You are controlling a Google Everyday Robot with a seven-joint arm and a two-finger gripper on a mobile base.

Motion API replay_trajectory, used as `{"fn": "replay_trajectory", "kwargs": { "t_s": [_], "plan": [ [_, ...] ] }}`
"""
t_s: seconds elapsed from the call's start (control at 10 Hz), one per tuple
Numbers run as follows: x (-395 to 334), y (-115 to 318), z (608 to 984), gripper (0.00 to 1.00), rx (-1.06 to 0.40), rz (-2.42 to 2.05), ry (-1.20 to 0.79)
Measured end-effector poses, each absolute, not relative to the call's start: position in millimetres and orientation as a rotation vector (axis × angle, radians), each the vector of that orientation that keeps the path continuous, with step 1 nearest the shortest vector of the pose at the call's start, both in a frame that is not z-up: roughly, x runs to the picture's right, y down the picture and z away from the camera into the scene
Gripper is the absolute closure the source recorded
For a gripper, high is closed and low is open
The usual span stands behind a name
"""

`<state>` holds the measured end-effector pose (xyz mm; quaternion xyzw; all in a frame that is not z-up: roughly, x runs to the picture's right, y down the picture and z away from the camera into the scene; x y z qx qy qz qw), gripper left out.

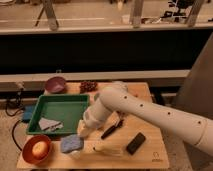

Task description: Place sponge in paper cup

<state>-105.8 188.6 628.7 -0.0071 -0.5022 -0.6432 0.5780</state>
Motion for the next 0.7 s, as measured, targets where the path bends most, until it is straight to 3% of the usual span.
{"fn": "replay_trajectory", "kwargs": {
  "t_s": [0.1, 0.2, 0.7],
  "plan": [
    [-106, 187, 631, 0.22, -0.024, -1.481, -1.164],
    [-105, 186, 632, 0.20, -0.027, -1.461, -1.157],
    [-96, 180, 642, 0.22, -0.049, -1.329, -1.087]
  ]
}}
